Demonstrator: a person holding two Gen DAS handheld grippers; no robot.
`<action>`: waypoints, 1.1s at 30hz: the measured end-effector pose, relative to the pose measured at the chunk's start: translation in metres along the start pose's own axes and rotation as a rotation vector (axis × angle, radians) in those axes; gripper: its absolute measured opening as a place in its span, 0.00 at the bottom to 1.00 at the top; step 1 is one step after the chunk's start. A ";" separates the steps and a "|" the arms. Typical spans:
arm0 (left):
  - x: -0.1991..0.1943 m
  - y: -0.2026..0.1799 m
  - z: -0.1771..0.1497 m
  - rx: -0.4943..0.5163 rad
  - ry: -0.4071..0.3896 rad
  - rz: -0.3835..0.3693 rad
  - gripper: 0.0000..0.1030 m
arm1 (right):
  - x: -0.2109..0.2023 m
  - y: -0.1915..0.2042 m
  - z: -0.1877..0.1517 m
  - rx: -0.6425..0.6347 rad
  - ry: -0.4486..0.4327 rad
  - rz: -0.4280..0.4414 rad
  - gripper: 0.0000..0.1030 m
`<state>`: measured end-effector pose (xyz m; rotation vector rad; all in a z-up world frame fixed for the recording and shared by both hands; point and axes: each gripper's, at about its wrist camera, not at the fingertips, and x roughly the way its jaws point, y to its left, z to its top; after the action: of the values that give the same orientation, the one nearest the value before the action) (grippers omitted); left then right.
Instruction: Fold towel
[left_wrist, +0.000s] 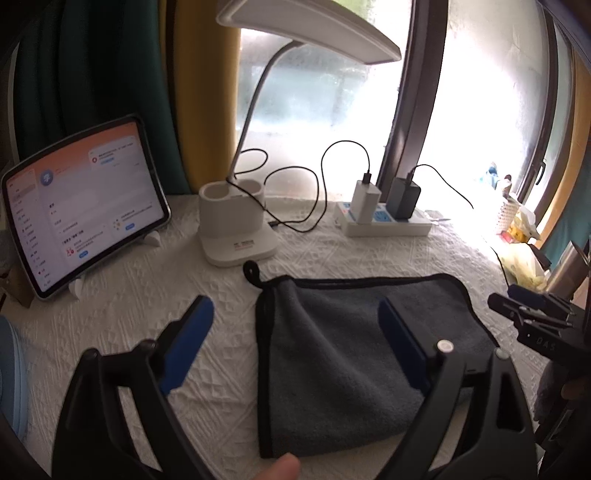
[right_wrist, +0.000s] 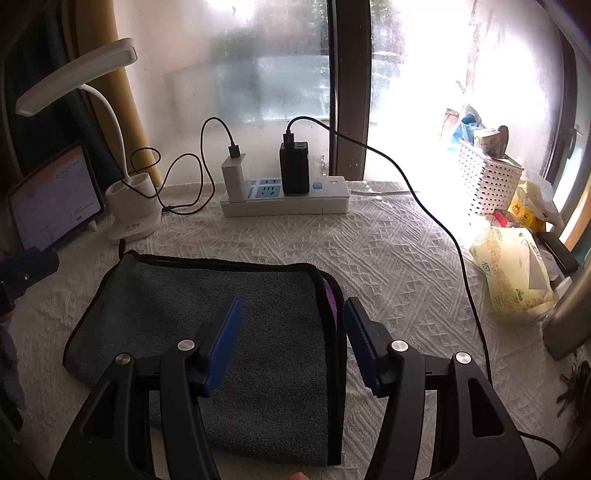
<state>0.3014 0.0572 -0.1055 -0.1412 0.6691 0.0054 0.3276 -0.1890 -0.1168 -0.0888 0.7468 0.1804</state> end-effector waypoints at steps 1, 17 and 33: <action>-0.005 -0.001 -0.003 0.000 -0.004 -0.003 0.89 | -0.004 0.000 -0.003 0.000 -0.003 -0.001 0.59; -0.065 -0.025 -0.035 0.007 -0.031 -0.024 0.91 | -0.065 0.003 -0.045 -0.009 -0.038 0.000 0.59; -0.129 -0.036 -0.064 0.031 -0.080 -0.036 0.91 | -0.134 0.014 -0.071 -0.018 -0.123 -0.006 0.59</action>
<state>0.1629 0.0187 -0.0706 -0.1230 0.5868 -0.0341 0.1814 -0.2033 -0.0771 -0.0957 0.6228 0.1855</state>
